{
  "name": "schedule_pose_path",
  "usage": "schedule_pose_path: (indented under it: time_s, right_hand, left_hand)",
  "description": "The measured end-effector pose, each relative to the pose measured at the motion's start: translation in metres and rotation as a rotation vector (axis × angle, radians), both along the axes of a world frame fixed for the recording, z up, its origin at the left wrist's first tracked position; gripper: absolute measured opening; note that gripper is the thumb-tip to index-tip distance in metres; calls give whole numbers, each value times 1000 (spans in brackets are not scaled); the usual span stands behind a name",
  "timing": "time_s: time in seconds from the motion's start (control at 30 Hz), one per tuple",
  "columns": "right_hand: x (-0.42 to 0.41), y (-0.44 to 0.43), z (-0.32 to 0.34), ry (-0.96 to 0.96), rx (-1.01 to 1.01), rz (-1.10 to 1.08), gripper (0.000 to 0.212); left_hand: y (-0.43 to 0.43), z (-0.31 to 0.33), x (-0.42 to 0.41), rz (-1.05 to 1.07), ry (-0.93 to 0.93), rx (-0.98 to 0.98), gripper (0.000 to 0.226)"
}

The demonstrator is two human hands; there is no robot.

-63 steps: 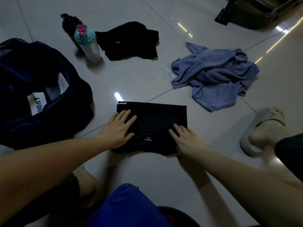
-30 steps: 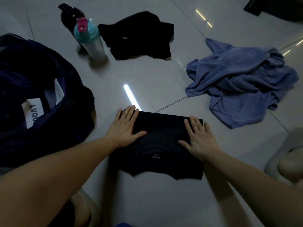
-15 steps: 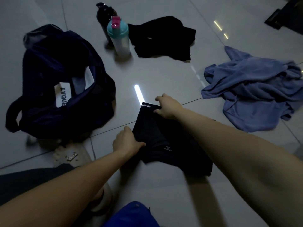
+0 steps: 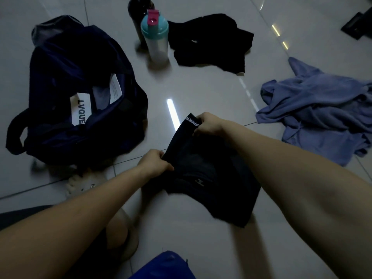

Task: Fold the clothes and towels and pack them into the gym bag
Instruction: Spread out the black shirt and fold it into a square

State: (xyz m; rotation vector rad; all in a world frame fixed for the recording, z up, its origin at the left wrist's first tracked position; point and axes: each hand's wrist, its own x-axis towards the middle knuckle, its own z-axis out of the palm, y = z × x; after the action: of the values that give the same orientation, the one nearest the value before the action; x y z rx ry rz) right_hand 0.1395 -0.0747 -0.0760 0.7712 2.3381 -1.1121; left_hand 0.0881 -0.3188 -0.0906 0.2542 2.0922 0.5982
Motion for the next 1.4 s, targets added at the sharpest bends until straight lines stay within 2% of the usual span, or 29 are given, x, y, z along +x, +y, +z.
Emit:
schedule_pose_path:
  time_s: [0.17,0.27,0.47,0.6,0.67,0.77,0.87,0.9,1.0,1.07,1.13,1.2,1.3,1.4]
  right_hand:
    - [14,30,20,63,-189,-144,17]
    - [20,44,31,86,-227,-211,25]
    - [27,68,62,282,-249,-424,28]
    - [24,88,90,428,-256,-504,16]
    - [21,97,104,497,-267,-532,15]
    - [21,108,122,627,-235,-589,22]
    - [28,107,138,722,-241,-613,41]
    - [33,105,139,740,-247,-611,42]
    - [57,94,139,747,-244,-570,30]
    - [77,84,134,724,-249,-543,31]
    - [100,72,130,686,-272,-523,32]
    - [123,60,128,636,-292,-475,33]
    - [157,40,122,537,-312,-459,32]
    - [185,19,107,364,-313,-390,23]
  left_hand:
    - [13,25,-24,89,-54,162,30]
    - [28,44,-39,54,-58,201,27]
    - [76,88,-78,-74,170,251,22]
    - [106,127,-94,-121,319,316,7]
    - [117,143,-101,-149,407,366,7]
    - [126,167,-104,-172,533,478,11]
    - [125,187,-97,-217,617,577,18]
    - [122,191,-95,-236,624,599,20]
    - [106,194,-82,-333,625,622,20]
    - [94,194,-72,-383,549,619,11]
    - [83,194,-59,-439,441,602,17]
    - [75,195,-47,-520,352,543,18]
    - [65,188,-29,-678,271,403,7]
    - [52,164,-8,-792,196,278,2]
